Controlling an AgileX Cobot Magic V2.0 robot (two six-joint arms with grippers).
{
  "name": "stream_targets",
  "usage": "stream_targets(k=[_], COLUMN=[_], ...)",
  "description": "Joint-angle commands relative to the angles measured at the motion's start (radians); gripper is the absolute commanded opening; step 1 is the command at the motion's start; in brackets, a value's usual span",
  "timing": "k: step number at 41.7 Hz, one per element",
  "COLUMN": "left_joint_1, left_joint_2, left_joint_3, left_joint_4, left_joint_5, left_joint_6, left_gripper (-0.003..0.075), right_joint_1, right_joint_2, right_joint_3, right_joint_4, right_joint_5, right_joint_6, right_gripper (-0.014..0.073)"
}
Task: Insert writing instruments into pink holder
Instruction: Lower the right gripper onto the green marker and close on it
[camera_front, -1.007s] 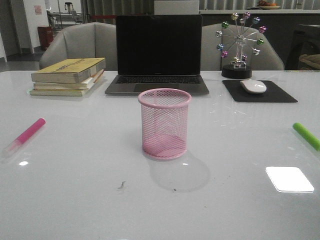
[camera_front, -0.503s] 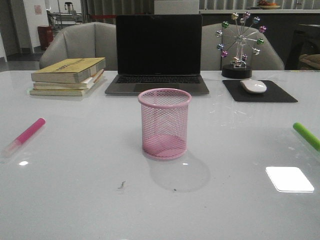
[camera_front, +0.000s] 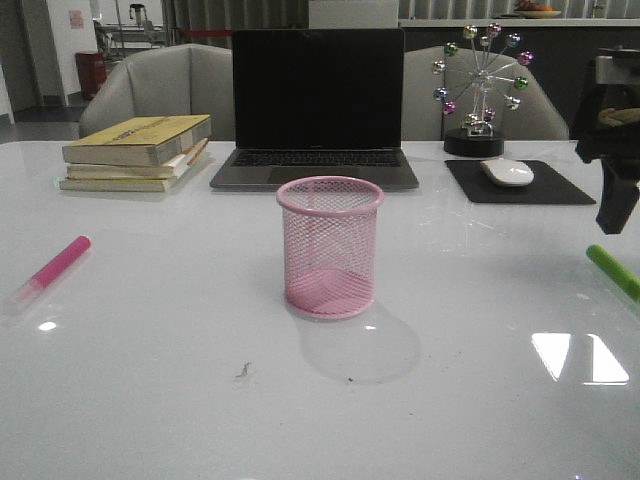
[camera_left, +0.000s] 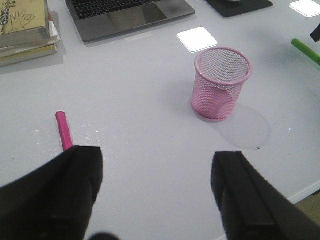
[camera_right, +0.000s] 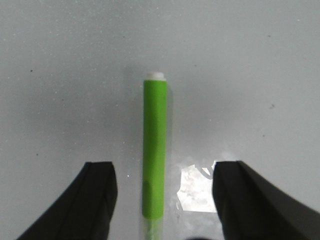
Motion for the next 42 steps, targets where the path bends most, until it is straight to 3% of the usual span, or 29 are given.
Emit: stream_targets(k=[1, 12, 25, 28, 36, 42], left_joint_1=[-0.008, -0.008, -0.008, -0.008, -0.008, -0.008], left_joint_2=[0.004, 0.004, 0.004, 0.004, 0.004, 0.004], left_joint_3=[-0.031, -0.031, -0.031, -0.031, -0.031, -0.031], left_joint_4=[0.001, 0.001, 0.001, 0.001, 0.001, 0.001], left_joint_5=[-0.078, -0.072, -0.072, -0.072, -0.072, -0.072], left_joint_6=[0.000, 0.000, 0.000, 0.000, 0.000, 0.000], left_gripper=[0.0509, 0.0509, 0.0509, 0.0509, 0.0509, 0.0509], right_joint_1=[-0.006, -0.006, -0.006, -0.006, -0.006, -0.002], right_joint_2=[0.020, 0.149, 0.238, 0.240, 0.238, 0.204], right_joint_3=[-0.097, -0.242, -0.339, -0.345, -0.358, -0.349], right_joint_4=[0.003, 0.003, 0.018, 0.018, 0.018, 0.047], right_joint_5=[0.027, 0.109, 0.187, 0.199, 0.218, 0.206], right_joint_6=[-0.020, -0.028, -0.038, -0.045, -0.045, -0.046], right_gripper=[0.0525, 0.0456, 0.0442, 0.0395, 0.0174, 0.0150])
